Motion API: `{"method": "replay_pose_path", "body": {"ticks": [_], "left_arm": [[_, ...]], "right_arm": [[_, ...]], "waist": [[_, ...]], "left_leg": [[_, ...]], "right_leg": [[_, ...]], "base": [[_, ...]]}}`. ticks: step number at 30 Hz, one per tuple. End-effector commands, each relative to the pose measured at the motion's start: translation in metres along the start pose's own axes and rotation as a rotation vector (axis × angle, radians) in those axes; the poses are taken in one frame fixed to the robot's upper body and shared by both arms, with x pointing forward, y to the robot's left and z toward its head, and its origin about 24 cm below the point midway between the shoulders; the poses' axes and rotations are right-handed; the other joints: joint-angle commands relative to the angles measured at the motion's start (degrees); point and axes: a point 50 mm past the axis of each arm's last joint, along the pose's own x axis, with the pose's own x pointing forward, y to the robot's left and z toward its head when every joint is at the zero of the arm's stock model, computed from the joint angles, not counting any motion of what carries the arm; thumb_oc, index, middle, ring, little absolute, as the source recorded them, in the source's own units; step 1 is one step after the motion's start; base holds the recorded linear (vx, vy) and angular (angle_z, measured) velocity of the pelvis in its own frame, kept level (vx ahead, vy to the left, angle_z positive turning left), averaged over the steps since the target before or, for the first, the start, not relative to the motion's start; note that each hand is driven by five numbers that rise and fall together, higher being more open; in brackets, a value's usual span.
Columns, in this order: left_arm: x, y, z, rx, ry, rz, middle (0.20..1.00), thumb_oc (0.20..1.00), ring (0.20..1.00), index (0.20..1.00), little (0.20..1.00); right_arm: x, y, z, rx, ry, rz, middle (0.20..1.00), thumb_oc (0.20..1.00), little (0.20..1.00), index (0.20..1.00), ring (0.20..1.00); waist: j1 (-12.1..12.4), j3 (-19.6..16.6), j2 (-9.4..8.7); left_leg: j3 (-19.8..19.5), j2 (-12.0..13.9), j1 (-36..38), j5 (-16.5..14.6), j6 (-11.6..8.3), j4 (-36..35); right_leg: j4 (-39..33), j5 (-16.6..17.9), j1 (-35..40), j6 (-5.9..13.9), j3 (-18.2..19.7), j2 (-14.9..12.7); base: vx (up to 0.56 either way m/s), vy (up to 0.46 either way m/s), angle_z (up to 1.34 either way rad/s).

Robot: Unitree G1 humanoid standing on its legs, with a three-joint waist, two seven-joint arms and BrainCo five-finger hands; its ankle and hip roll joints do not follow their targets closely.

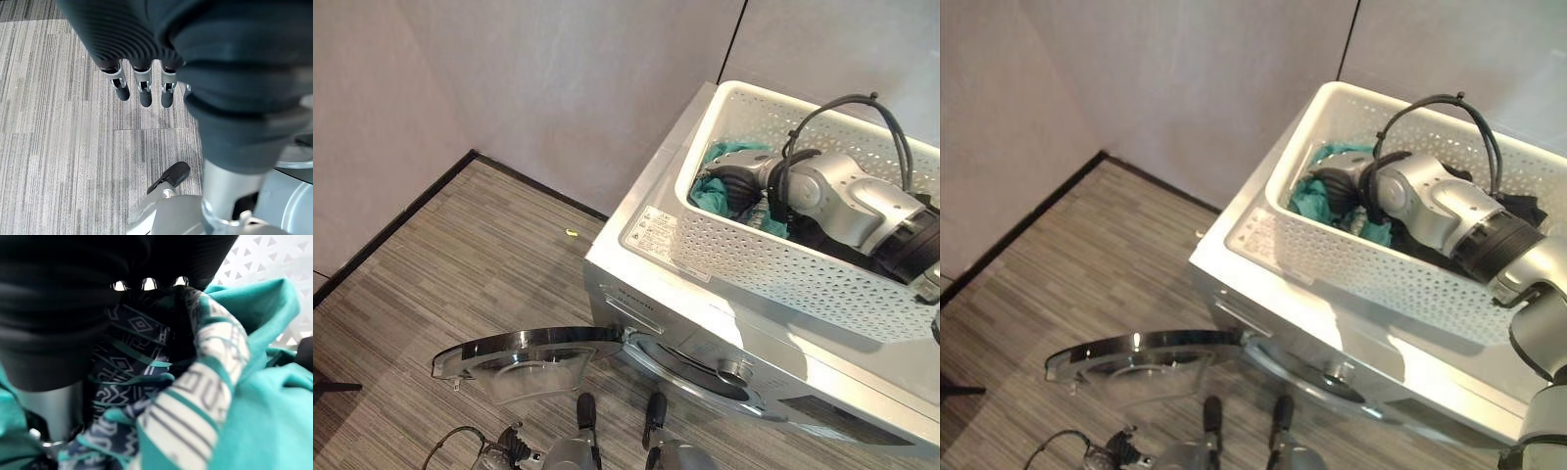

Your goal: Grab the laundry basket,head to the washer,open it,put in the laundry and shut it.

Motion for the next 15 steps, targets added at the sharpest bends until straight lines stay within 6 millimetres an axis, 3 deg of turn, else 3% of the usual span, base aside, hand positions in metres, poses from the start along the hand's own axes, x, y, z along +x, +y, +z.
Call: {"method": "replay_pose_path", "body": {"ticks": [1,15], "left_arm": [[0.0037,-0.0058,0.0300,-0.021,-0.065,-0.031,1.000,1.000,1.000,1.000,1.000],[0.0040,-0.0055,0.0297,-0.018,-0.055,-0.014,1.000,1.000,1.000,1.000,1.000]], "right_arm": [[-0.0034,-0.0318,-0.0092,-0.021,0.067,-0.100,0.200,0.200,0.200,0.200,0.200],[-0.0089,-0.0338,-0.0136,-0.025,0.076,-0.168,0.200,0.200,0.200,0.200,0.200]], "waist": [[1.65,2.88,-1.90],[1.32,2.98,-1.85]], "left_leg": [[-2.61,-0.16,-1.63,-0.02,-0.77,0.64],[-2.68,-0.08,-1.49,-0.06,-0.77,0.51]], "right_leg": [[-0.06,-6.19,7.23,2.79,2.60,-0.05],[-0.06,-6.38,7.24,2.73,2.88,0.07]], "base": [[0.00,0.000,0.00],[0.00,-0.001,0.00]]}}
